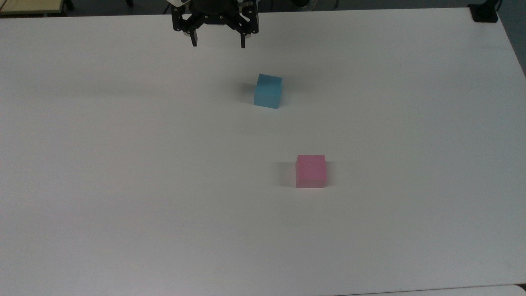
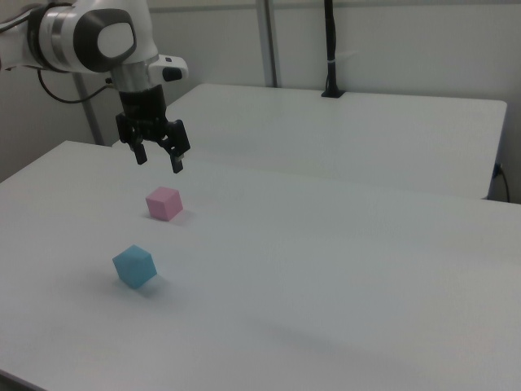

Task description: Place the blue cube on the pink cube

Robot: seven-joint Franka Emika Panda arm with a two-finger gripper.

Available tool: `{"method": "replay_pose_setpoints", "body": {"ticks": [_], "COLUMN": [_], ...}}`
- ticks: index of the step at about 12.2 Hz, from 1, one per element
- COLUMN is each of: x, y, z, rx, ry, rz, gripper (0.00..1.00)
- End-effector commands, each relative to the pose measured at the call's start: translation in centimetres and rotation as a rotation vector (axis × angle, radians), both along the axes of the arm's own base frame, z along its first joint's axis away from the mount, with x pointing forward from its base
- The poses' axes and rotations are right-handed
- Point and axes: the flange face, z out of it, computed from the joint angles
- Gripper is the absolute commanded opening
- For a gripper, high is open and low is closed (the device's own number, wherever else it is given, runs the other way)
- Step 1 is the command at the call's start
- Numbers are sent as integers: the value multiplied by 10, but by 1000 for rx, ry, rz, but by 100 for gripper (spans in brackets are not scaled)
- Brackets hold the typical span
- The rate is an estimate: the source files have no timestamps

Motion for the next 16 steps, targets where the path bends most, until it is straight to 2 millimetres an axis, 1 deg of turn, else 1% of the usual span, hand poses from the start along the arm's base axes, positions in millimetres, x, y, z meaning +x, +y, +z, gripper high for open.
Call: {"method": "replay_pose_setpoints", "body": {"ticks": [1,9,10,12,13,14,15,16], "x": [-7,-7,-7,-10,-12,-12,-13,-16], "y": [-7,-3,-1,15,29,38,59,69], "z": [8,3,-1,-25,-39,-51,-69,-86], "rx": [-25,-13,-13,-15,-14,-15,-17,-16], "ry": [-5,-3,5,49,56,43,27,19], "rz": [-22,-20,-17,9,19,-35,-64,-93], "gripper": [100,100,100,100,100,100,100,100]}}
